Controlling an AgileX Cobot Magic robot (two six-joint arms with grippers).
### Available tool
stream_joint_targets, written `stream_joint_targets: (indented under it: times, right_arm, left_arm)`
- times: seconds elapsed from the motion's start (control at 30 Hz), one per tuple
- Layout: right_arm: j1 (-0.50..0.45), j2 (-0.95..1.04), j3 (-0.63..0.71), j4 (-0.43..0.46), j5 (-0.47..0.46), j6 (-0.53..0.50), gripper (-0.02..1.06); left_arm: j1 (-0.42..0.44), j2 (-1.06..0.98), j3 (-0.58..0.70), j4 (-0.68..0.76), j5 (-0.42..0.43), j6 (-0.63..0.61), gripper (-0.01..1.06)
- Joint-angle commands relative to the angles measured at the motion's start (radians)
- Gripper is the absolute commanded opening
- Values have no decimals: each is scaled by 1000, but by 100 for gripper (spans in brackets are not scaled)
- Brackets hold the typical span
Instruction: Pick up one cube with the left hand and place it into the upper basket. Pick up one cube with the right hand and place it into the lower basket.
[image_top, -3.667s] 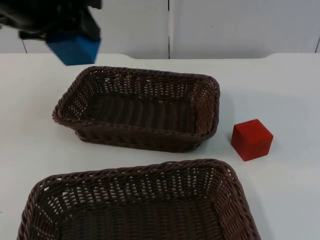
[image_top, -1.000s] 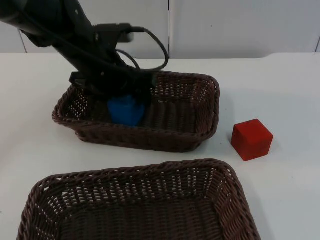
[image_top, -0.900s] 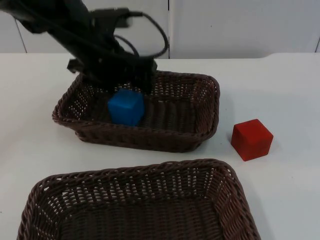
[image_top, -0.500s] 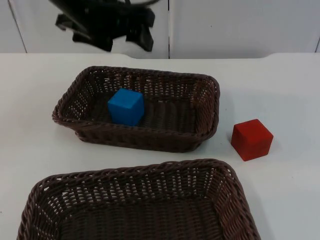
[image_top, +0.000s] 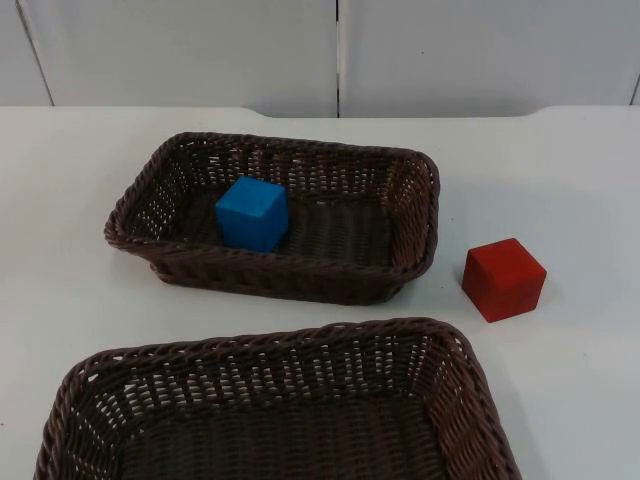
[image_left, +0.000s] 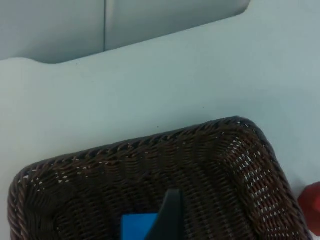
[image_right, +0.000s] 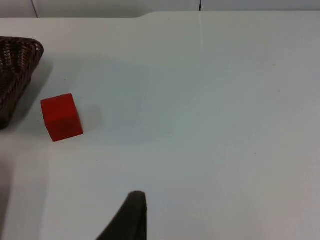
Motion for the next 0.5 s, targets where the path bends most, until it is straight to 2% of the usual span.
stream_joint_targets:
  times: [0.0, 0.47]
  right_arm:
    - [-1, -4, 2, -3, -3, -4, 105]
    - [-1, -4, 2, -3, -3, -4, 105]
  left_arm:
    - [-7, -39, 18, -13, 13, -1, 77]
    - [-7, -214, 221, -2, -30, 2, 77]
